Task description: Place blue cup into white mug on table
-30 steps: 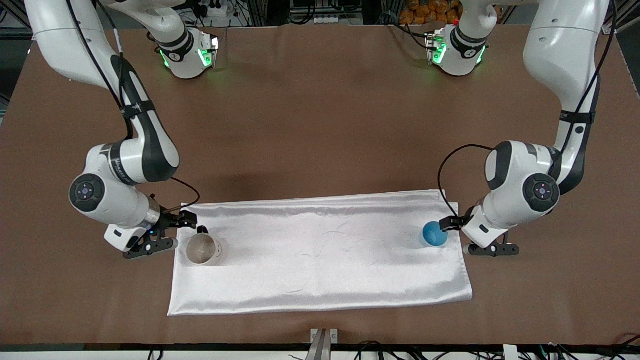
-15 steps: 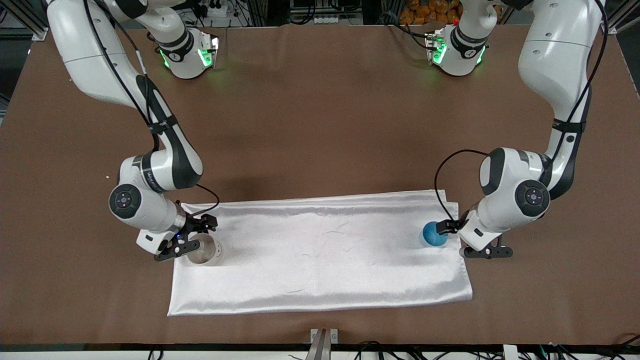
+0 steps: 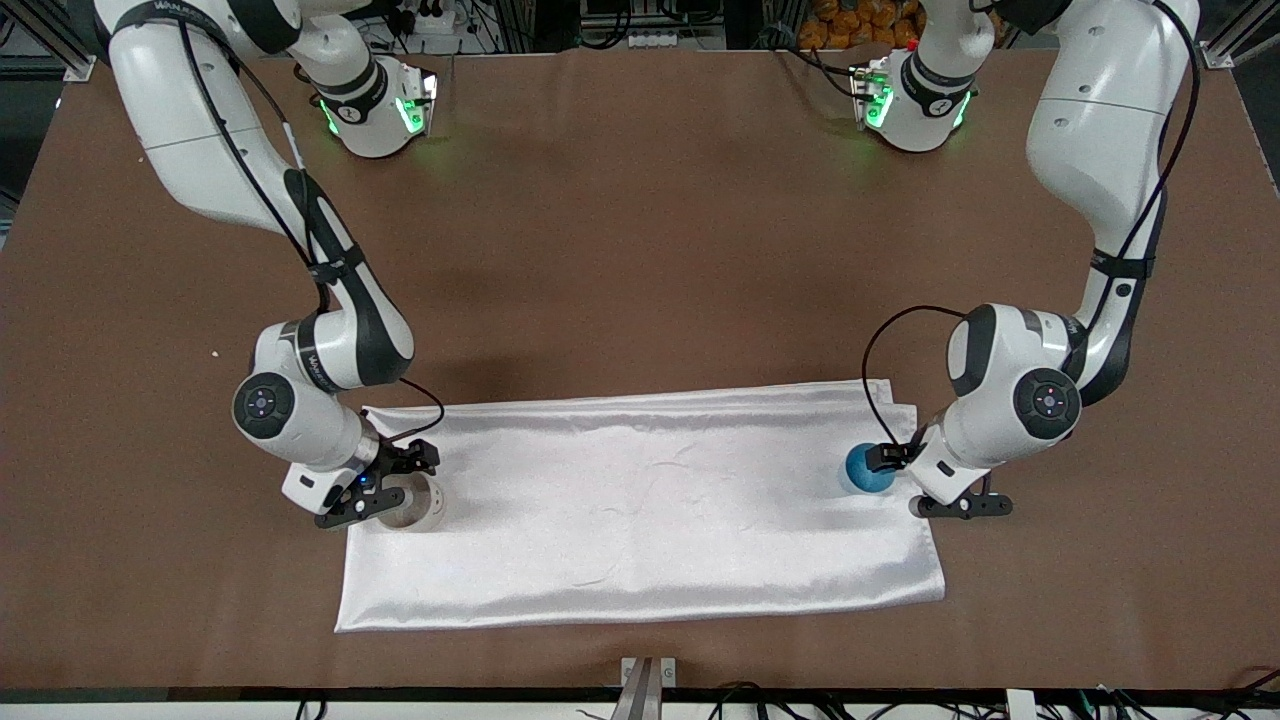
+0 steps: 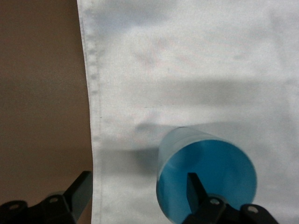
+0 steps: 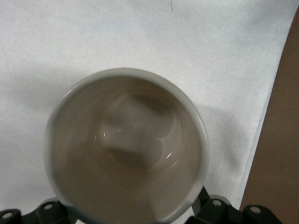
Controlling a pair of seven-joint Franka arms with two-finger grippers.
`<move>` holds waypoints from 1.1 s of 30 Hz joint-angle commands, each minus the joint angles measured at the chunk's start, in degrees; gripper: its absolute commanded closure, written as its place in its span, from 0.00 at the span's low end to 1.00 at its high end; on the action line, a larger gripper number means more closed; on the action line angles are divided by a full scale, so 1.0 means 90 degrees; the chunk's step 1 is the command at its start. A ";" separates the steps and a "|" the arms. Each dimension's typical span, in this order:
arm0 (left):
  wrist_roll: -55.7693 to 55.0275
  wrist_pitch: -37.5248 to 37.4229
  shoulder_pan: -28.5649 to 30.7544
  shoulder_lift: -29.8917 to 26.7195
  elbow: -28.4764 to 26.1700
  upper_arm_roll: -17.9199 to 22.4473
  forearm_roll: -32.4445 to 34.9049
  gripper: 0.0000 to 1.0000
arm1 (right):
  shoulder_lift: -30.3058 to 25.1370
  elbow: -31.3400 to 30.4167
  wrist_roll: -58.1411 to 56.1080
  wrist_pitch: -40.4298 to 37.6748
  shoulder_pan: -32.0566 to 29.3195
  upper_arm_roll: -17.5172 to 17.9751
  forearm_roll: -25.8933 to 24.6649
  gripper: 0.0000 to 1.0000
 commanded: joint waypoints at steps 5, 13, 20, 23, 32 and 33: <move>-0.0123 0.0065 -0.0067 0.0079 0.0086 0.0033 -0.0120 0.75 | 0.0026 0.0062 -0.0026 0.0025 -0.0007 -0.0002 0.0028 0.92; -0.0133 0.0065 -0.0058 0.0089 0.0086 0.0033 -0.0120 1.00 | 0.0026 0.0052 -0.0036 0.0015 0.0003 -0.0002 0.0028 0.97; -0.0113 0.0065 -0.0028 0.0050 0.0086 0.0033 -0.0061 1.00 | -0.0042 0.0052 -0.0017 -0.0063 -0.0007 0.0008 0.0047 0.99; -0.0103 0.0065 -0.0018 0.0021 0.0086 0.0033 -0.0061 1.00 | -0.0100 0.0052 -0.0007 -0.0092 -0.0007 0.0008 0.0057 1.00; -0.0074 0.0046 -0.0028 -0.0116 0.0086 0.0052 -0.0032 1.00 | -0.0354 0.0071 0.0305 -0.0492 0.0012 0.0017 0.0087 1.00; -0.0045 0.0046 -0.0019 -0.0145 0.0086 0.0052 -0.0032 1.00 | -0.0393 0.0071 0.0393 -0.0531 0.0022 0.0027 0.0087 1.00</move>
